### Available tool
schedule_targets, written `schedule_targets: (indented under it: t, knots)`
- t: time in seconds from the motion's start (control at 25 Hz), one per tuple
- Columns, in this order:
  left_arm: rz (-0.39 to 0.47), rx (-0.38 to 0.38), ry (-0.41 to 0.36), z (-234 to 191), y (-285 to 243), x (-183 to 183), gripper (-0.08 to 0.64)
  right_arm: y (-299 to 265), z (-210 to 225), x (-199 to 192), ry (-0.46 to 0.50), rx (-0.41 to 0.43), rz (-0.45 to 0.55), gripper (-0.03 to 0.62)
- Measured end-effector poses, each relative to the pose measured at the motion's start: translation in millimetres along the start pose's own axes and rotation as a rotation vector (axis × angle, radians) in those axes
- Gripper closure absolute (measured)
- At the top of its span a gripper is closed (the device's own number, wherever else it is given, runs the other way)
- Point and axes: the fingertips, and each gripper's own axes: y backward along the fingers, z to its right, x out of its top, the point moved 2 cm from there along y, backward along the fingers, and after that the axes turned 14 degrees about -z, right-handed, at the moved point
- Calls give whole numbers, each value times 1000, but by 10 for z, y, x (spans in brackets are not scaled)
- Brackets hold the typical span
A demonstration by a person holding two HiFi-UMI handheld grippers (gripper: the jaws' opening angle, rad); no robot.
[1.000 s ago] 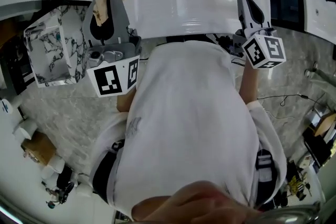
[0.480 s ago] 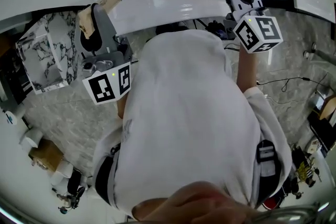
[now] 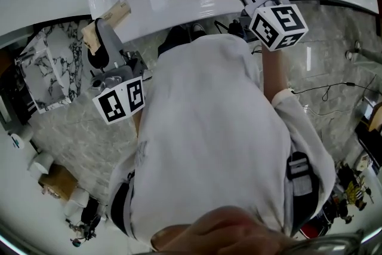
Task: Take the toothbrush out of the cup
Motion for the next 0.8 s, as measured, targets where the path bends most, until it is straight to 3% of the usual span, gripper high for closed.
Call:
schedule_targets:
  t: [0.8]
  knots:
    - [1,2,-25,163,-21,53,503,80,110,-125,-20,13,-21,577]
